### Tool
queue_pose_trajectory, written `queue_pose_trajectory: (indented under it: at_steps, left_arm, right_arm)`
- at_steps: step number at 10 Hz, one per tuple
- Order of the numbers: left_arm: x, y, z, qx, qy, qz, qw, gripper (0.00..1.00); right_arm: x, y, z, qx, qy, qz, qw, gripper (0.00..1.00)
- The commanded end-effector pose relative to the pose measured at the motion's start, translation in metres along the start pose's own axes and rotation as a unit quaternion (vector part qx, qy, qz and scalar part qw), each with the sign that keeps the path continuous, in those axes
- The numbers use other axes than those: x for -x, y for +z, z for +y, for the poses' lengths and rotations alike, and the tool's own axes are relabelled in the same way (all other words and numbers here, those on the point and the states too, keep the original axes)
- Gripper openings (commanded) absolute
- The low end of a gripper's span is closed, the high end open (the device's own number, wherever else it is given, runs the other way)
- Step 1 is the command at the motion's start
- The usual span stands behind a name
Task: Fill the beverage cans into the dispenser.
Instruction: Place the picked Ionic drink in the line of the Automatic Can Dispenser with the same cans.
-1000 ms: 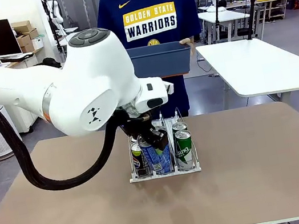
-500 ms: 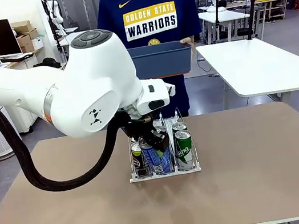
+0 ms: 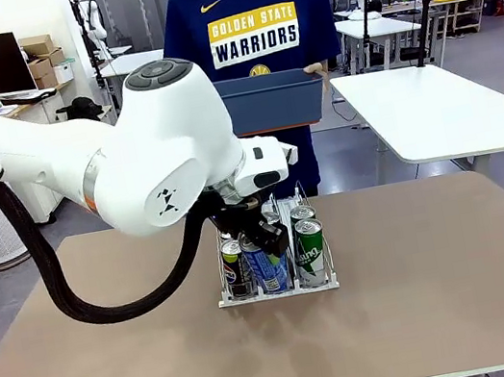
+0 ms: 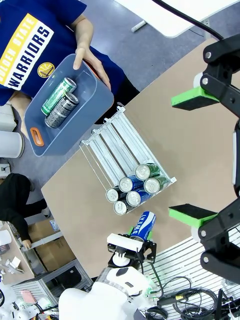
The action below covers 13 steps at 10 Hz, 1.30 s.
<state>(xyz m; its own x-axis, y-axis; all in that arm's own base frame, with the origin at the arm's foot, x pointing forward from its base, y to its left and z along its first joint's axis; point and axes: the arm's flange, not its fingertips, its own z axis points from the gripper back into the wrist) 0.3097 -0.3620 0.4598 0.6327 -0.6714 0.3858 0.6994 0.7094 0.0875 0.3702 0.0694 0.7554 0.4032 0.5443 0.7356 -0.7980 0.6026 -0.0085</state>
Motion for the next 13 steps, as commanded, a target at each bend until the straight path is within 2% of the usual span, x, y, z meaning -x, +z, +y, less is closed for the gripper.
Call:
queue_pose_trajectory:
  at_steps: [1,7,13]
  left_arm:
    - [-0.014,-0.003,0.004,-0.005,-0.022,-0.008,1.000,0.57]
    - [-0.025,-0.024,0.020,-0.017,-0.055,-0.012,0.998,0.57]
    - [-0.039,-0.040,0.036,-0.022,-0.043,-0.014,0.999,0.57]
  right_arm:
    - [0.001,0.000,0.000,-0.001,-0.001,0.000,1.000,1.00]
    - [0.001,0.000,0.000,-0.001,-0.001,0.000,1.000,1.00]
    - [0.001,0.000,0.000,-0.001,-0.001,0.000,1.000,1.00]
